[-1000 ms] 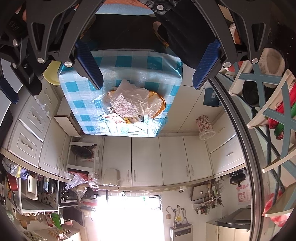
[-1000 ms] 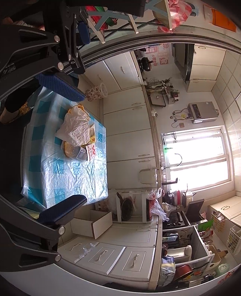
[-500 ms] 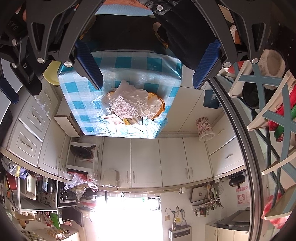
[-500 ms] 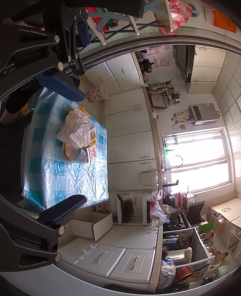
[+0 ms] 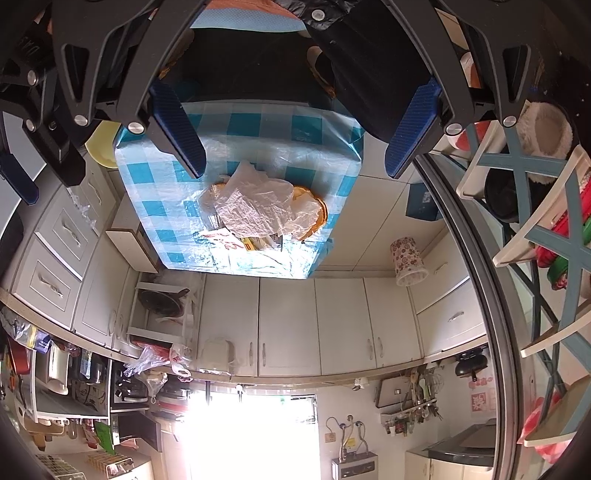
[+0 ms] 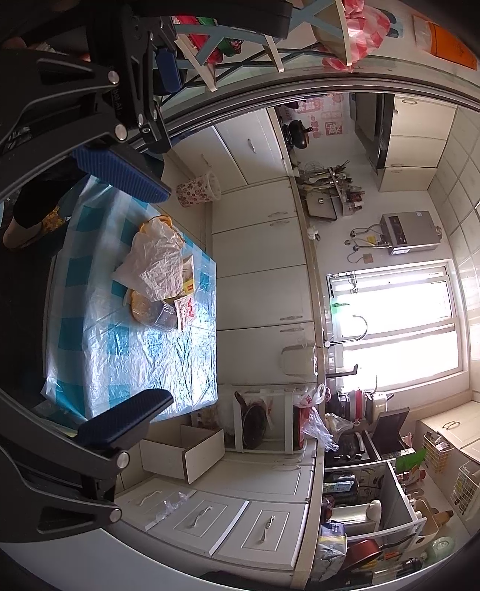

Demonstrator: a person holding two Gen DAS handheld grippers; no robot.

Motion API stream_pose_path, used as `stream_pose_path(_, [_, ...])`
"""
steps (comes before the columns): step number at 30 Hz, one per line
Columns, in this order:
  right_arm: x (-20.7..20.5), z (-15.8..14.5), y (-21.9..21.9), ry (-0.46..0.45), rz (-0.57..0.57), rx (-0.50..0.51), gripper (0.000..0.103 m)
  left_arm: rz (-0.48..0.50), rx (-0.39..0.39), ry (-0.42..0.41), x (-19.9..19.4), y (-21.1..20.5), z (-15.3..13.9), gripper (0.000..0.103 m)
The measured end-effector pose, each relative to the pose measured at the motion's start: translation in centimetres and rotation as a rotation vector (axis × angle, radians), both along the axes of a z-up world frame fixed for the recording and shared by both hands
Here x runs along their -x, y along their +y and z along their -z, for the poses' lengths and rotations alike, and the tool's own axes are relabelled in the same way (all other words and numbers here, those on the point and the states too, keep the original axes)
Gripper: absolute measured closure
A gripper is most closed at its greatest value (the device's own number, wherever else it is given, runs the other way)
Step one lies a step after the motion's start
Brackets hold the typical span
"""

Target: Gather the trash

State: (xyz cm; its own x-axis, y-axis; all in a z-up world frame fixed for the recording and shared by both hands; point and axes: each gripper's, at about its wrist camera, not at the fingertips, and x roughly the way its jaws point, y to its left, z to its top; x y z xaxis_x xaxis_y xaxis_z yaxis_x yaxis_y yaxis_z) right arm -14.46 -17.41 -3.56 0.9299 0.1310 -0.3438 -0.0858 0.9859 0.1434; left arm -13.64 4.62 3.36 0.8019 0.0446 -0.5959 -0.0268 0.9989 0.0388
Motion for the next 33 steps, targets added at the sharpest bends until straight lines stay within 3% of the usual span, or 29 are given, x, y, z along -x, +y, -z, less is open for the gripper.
stream_pose_path(14, [-0.8,-0.2,1.0,-0.003,-0.021,0.024,0.006,-0.018,0.025,0.004,-0.6,0.8,0.3,0.009])
stream_pose_path(33, [-5.6,3.3,0.1,0.074,-0.047,-0.027,0.006,-0.034,-0.010,0.102,-6.3,0.7,4.3,0.009])
